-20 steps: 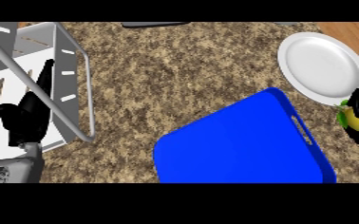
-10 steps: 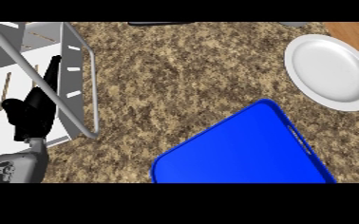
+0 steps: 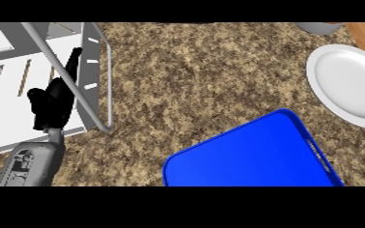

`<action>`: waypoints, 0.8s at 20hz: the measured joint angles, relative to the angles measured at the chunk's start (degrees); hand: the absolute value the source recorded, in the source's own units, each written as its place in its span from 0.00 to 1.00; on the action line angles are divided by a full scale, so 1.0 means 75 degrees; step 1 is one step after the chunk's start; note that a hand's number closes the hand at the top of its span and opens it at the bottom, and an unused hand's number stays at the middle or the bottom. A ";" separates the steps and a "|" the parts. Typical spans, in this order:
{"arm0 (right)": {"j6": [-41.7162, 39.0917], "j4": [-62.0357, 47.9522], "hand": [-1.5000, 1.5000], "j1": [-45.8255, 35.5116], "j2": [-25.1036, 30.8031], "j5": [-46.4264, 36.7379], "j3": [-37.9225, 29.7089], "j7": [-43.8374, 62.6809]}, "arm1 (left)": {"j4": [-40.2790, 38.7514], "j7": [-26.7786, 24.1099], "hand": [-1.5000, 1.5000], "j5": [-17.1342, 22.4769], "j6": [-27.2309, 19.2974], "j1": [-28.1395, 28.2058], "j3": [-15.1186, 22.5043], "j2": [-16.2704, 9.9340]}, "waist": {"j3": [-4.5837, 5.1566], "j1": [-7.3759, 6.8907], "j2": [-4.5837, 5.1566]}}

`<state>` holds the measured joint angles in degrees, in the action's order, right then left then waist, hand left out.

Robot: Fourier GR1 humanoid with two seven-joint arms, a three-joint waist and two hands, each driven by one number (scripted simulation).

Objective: Pick the lemon from the tray and place it in the plate

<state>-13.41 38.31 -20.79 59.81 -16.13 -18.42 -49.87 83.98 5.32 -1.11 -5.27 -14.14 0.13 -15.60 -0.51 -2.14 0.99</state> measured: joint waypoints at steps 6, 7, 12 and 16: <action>0.0070 -0.1036 1.00 -0.1136 -0.0468 -0.0551 0.0609 -0.0111 | -0.0159 0.0003 0.50 -0.0105 -0.0021 -0.0177 0.0045 0.0120 | 0.0009 -0.0148 -0.0021; 0.0139 -0.1173 1.00 -0.1272 -0.0593 -0.0682 0.0726 -0.0169 | -0.0142 0.0075 0.50 -0.0094 0.0006 -0.0182 0.0042 0.0116 | 0.0014 -0.0151 -0.0025; 0.1040 -0.1671 1.00 -0.1871 -0.1150 -0.1590 0.1375 -0.0127 | -0.0223 -0.0079 0.50 -0.0148 0.0029 -0.0190 0.0013 0.0148 | 0.0008 -0.0151 -0.0042; 0.1623 -0.2337 0.00 -0.2238 -0.1657 -0.2132 0.1697 0.0177 | -0.0180 0.0069 0.50 -0.0130 0.0116 -0.0238 0.0006 0.0133 | 0.0016 -0.0177 -0.0019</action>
<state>-1.23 20.79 -37.58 47.38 -32.12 -5.69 -48.54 82.63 5.84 -2.08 -4.40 -15.92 0.18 -14.60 -0.39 -3.47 0.85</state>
